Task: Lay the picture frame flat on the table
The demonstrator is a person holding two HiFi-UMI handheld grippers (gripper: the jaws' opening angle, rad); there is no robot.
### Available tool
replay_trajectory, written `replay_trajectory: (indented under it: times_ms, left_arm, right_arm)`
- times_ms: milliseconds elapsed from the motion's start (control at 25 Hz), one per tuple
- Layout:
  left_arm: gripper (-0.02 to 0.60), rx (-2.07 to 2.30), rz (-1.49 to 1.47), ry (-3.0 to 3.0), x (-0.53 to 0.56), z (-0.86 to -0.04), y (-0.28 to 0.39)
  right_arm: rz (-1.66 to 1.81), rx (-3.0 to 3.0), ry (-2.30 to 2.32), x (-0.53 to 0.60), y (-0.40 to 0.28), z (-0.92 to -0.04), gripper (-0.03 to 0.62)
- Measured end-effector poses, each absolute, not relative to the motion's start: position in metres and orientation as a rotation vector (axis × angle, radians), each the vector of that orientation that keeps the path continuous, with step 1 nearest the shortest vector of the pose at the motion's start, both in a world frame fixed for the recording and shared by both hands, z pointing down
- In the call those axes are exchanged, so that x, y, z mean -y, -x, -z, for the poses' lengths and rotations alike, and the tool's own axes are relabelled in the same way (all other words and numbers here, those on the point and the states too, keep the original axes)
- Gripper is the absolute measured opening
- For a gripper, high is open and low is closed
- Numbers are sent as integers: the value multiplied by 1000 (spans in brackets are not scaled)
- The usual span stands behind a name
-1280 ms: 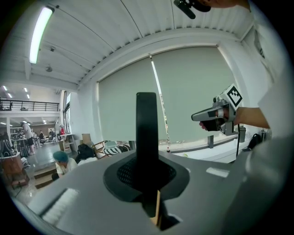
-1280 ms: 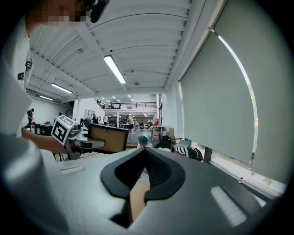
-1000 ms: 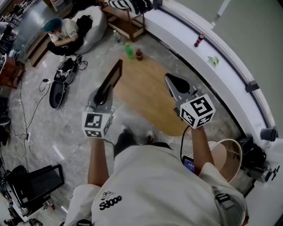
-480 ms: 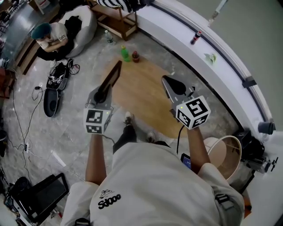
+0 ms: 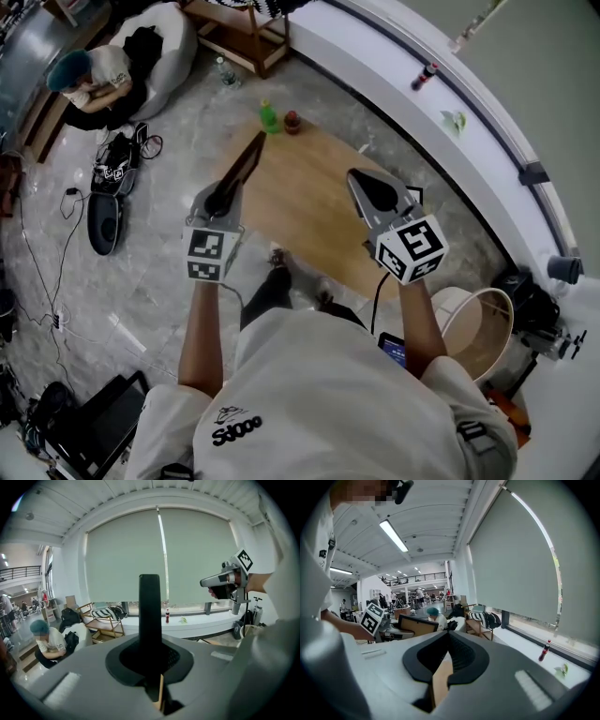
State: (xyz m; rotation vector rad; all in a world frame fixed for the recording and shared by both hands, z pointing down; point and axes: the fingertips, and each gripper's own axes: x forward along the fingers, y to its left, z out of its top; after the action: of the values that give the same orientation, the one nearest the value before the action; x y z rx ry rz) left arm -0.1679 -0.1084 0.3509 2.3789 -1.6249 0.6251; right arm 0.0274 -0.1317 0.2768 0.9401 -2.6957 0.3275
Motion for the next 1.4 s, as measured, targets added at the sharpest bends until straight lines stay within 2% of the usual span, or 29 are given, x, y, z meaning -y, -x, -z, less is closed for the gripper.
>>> replay_trajectory:
  times_ms: [720,1400]
  left_arm:
    - [20,1419,-808,-2343,178,-472,179]
    - [21,1200,-966,-2239,227,-641,176]
  right_arm:
    - [-467,2528,-962,199,-18,-381,3]
    - [-696,2387,-970,228,-16,-511,3]
